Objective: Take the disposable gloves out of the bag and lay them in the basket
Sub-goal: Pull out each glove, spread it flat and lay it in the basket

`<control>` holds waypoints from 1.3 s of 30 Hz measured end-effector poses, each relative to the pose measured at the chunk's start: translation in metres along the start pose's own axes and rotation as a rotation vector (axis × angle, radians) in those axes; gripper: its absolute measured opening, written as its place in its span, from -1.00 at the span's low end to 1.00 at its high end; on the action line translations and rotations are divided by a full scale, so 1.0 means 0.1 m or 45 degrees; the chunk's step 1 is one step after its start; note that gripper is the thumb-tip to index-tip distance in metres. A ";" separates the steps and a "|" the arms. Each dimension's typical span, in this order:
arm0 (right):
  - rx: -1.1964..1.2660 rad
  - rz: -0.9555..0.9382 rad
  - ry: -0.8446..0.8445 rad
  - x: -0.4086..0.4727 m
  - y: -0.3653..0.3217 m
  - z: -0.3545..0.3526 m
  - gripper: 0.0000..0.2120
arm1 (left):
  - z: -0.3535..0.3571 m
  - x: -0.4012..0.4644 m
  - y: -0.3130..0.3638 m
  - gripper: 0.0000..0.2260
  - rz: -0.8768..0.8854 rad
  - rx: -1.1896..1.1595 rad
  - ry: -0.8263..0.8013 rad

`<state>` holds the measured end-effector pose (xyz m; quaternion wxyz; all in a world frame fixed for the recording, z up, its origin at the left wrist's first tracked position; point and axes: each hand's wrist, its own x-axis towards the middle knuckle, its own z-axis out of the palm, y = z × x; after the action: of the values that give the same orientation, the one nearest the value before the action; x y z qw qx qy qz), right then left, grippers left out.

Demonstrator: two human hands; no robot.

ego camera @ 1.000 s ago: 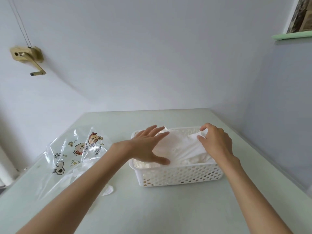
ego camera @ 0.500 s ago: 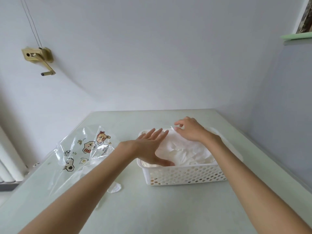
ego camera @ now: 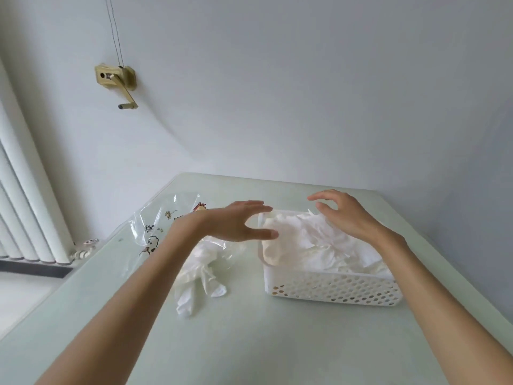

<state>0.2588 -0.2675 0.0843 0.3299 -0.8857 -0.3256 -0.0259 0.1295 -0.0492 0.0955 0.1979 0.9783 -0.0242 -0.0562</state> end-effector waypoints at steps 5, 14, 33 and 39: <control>0.110 -0.227 -0.110 -0.23 -0.85 0.38 -0.81 | 0.03 -0.66 -0.86 -0.48 -0.254 -0.089 0.065; -0.463 0.006 -0.208 -0.58 -1.44 1.54 -0.65 | 0.11 -0.68 -1.35 -0.74 -0.495 -0.385 0.050; -0.181 0.113 -0.093 -0.02 -1.43 1.33 -0.87 | -0.01 -0.61 -1.42 -0.86 -0.316 -0.443 0.240; 0.098 0.070 -0.011 0.07 -1.53 1.31 -0.83 | -0.03 -0.66 -1.40 -0.48 -0.255 -0.411 0.192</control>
<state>0.1511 -0.0974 0.0705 0.3629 -0.8811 -0.3032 -0.0006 0.0675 0.0854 0.0502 0.3466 0.9329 0.0972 -0.0054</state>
